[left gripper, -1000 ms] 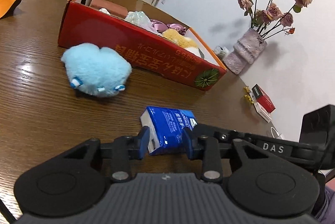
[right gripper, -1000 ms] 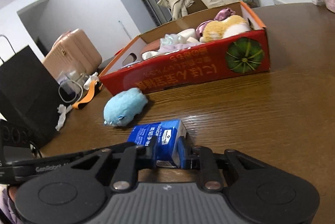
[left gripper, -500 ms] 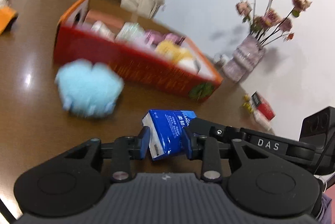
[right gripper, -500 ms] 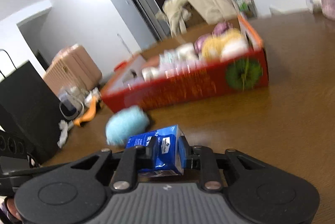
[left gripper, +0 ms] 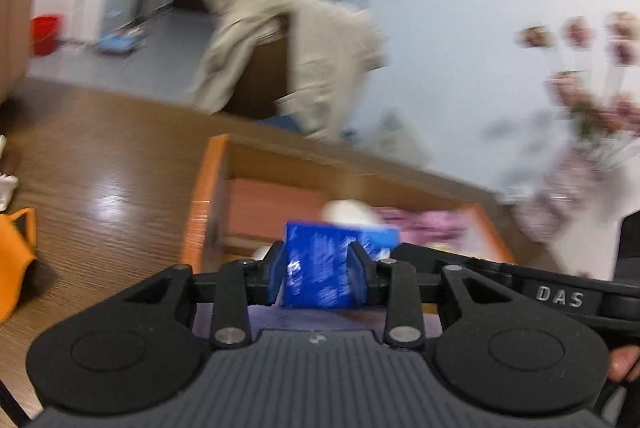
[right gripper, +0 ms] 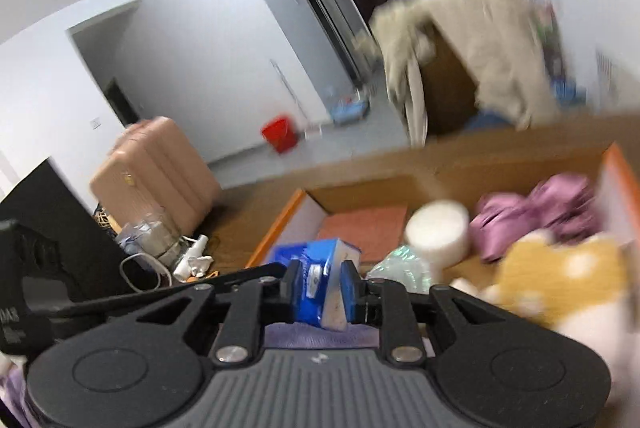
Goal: Organize soft objects
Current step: 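Carry the tissue pack into the box and open the right tool, then move the right tool to the light-blue plush and grasp it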
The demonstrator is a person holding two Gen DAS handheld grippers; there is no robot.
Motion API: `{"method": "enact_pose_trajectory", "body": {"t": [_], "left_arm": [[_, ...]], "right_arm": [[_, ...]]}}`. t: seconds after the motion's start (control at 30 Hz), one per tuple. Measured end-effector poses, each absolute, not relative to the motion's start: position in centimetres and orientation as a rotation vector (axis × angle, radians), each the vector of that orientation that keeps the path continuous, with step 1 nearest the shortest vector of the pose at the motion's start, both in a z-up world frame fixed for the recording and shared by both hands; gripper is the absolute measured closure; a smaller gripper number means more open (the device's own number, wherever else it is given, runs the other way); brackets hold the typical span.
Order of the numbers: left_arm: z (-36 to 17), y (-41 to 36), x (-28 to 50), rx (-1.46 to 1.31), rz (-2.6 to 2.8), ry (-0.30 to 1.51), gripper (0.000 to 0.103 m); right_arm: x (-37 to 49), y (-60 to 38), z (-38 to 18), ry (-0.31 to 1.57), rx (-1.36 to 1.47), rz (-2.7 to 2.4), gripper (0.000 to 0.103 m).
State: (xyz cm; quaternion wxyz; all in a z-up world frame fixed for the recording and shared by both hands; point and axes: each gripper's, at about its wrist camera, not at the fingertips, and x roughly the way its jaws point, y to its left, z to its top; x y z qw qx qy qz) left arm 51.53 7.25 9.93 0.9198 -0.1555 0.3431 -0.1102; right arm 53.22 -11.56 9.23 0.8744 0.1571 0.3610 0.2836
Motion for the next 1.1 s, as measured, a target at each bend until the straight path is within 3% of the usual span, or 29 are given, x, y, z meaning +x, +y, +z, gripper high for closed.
{"method": "enact_pose_trajectory", "body": {"t": [0.27, 0.4, 0.5, 0.77, 0.93, 1.1], "left_arm": [[8.4, 7.6, 51.4, -0.214, -0.197, 0.681, 0.071], [10.1, 8.5, 49.7, -0.244, -0.196, 0.64, 0.07], [11.8, 9.6, 46.9, -0.255, -0.224, 0.59, 0.064], [11.7, 11.8, 37.7, -0.206, -0.27, 0.575, 0.038], [9.3, 12.3, 34.5, -0.192, -0.334, 0.646, 0.034], [6.4, 10.2, 37.1, -0.222, -0.392, 0.723, 0.035]], "right_arm": [[55.5, -8.3, 4.6, 0.866, 0.231, 0.523, 0.083], [53.9, -7.9, 6.4, 0.828, 0.203, 0.498, 0.082], [50.7, -8.8, 9.3, 0.762, 0.167, 0.507, 0.079], [39.1, -12.7, 12.4, 0.63, 0.147, 0.434, 0.039], [33.9, -14.1, 9.7, 0.679, 0.185, 0.372, 0.039], [31.6, -14.1, 6.6, 0.668, 0.327, 0.375, 0.038]]}}
